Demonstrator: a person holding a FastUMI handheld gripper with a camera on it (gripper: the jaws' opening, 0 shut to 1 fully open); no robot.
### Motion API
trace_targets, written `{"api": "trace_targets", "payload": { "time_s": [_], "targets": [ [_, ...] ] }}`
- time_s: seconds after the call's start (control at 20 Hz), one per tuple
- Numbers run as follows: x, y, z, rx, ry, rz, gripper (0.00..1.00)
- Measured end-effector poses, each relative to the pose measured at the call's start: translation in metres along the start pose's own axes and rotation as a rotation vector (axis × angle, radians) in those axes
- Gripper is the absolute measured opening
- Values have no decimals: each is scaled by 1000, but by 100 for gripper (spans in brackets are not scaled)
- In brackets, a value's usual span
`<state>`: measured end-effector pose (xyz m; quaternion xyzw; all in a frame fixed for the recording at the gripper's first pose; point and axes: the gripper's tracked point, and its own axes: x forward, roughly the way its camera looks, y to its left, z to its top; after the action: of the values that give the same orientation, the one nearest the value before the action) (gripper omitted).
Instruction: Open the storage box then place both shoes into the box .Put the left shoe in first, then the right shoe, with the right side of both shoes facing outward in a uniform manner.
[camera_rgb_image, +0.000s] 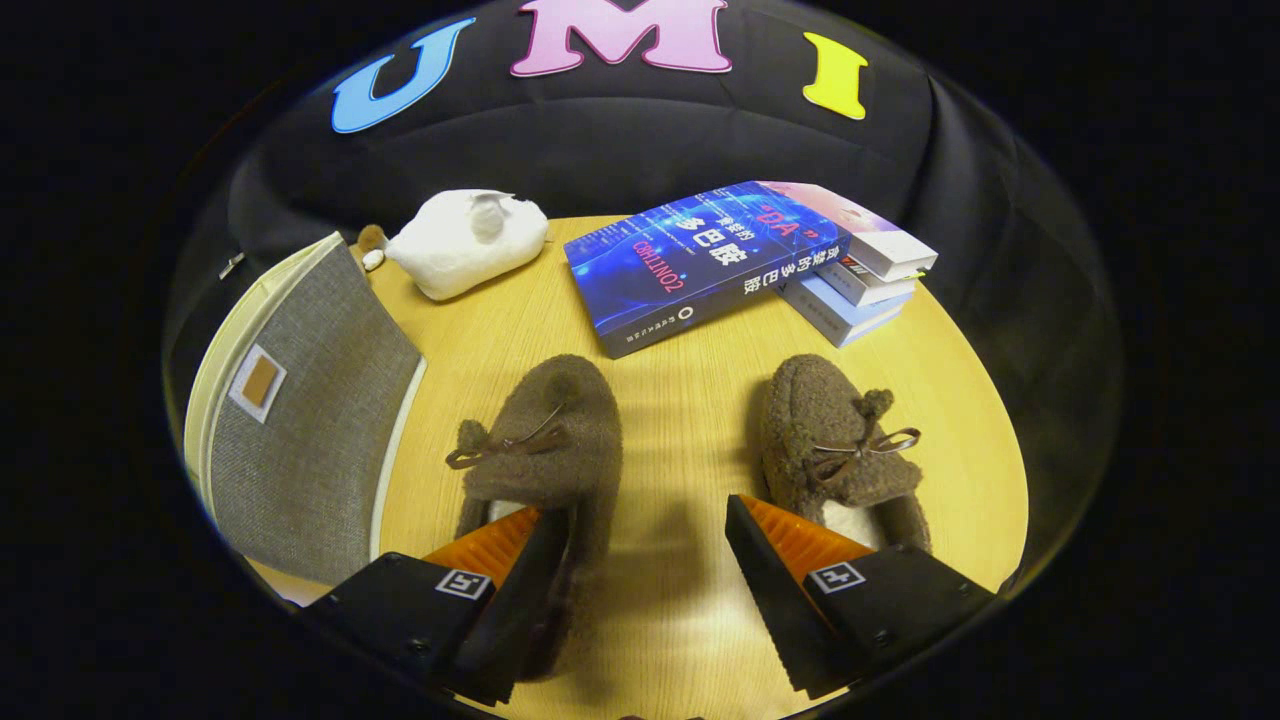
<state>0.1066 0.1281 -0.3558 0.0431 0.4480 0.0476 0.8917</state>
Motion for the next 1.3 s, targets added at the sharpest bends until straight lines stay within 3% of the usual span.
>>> {"api": "trace_targets", "payload": {
  "time_s": [0.1,0.4,0.45,0.6,0.85,1.3],
  "targets": [
    [11,4,-5,28,34,10,98],
    [16,24,-9,95,84,61,37],
    [16,23,-6,105,87,59,24],
    [16,22,-8,137,108,66,9],
    [13,23,-6,153,116,84,5],
    [-39,21,36,219,40,101,5]
  ]
}}
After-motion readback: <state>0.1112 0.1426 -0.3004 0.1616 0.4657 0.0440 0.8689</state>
